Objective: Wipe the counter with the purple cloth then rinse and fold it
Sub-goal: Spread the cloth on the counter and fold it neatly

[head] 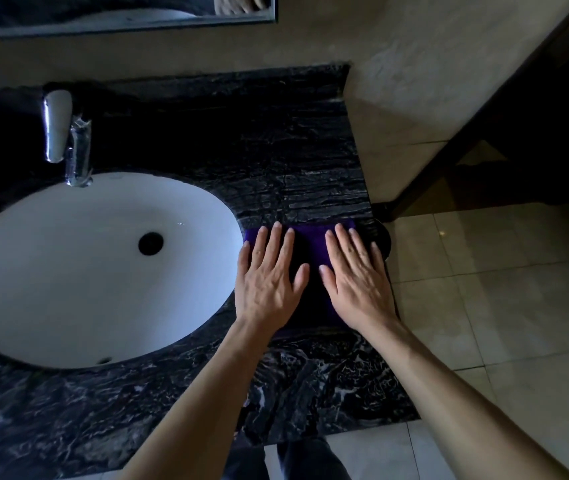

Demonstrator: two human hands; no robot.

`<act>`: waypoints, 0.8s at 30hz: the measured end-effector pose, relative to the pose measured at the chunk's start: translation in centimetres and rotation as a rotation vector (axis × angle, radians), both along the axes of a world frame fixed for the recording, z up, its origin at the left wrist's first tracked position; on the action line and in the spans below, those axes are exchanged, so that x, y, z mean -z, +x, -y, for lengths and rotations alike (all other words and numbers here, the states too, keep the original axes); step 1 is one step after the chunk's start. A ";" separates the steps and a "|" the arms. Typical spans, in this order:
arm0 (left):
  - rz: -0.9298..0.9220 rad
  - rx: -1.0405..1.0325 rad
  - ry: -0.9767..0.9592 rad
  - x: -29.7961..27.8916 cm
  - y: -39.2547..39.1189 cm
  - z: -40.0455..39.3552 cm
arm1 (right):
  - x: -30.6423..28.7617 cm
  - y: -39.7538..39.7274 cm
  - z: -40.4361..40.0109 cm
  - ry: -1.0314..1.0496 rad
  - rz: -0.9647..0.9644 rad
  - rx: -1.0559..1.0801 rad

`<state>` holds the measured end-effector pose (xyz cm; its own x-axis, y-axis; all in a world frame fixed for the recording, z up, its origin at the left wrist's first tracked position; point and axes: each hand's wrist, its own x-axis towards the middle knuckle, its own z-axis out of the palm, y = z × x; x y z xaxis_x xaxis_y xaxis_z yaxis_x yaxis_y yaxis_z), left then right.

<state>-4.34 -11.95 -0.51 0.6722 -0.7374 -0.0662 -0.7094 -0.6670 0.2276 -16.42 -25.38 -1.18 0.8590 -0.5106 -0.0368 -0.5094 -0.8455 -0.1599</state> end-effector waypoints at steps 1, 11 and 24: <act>0.011 -0.001 0.000 -0.2 -0.1 0.0 | -0.2 0.2 -0.1 -0.009 0.001 0.009; -0.074 -0.002 -0.144 -0.1 -1.3 0.2 | -0.3 1.6 -1.8 0.022 -0.008 -0.128; 0.004 -0.101 -0.032 0.5 0.1 1.3 | -0.3 3.4 0.0 -0.019 -0.038 -0.096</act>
